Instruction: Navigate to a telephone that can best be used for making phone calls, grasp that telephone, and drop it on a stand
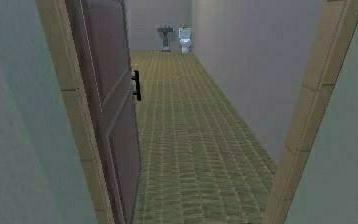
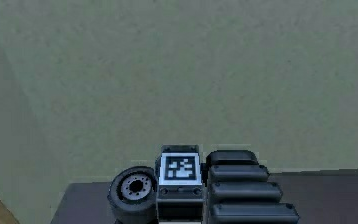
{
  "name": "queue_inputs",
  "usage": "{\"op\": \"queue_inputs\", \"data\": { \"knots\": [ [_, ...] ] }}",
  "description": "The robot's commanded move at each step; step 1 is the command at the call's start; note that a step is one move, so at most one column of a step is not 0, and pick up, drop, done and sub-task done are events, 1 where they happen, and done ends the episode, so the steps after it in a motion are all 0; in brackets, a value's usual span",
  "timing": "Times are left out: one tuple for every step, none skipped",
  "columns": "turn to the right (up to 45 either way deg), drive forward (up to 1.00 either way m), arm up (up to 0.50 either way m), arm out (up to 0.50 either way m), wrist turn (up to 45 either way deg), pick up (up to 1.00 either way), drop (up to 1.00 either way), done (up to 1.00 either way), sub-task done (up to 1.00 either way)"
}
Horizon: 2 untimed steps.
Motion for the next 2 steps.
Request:
{"op": "queue_inputs", "data": {
  "knots": [
    [-3.0, 0.0, 0.0, 0.0, 0.0, 0.0, 0.0, 0.0, 0.0],
    [0.0, 1.0, 0.0, 0.0, 0.0, 0.0, 0.0, 0.0, 0.0]
  ]
}}
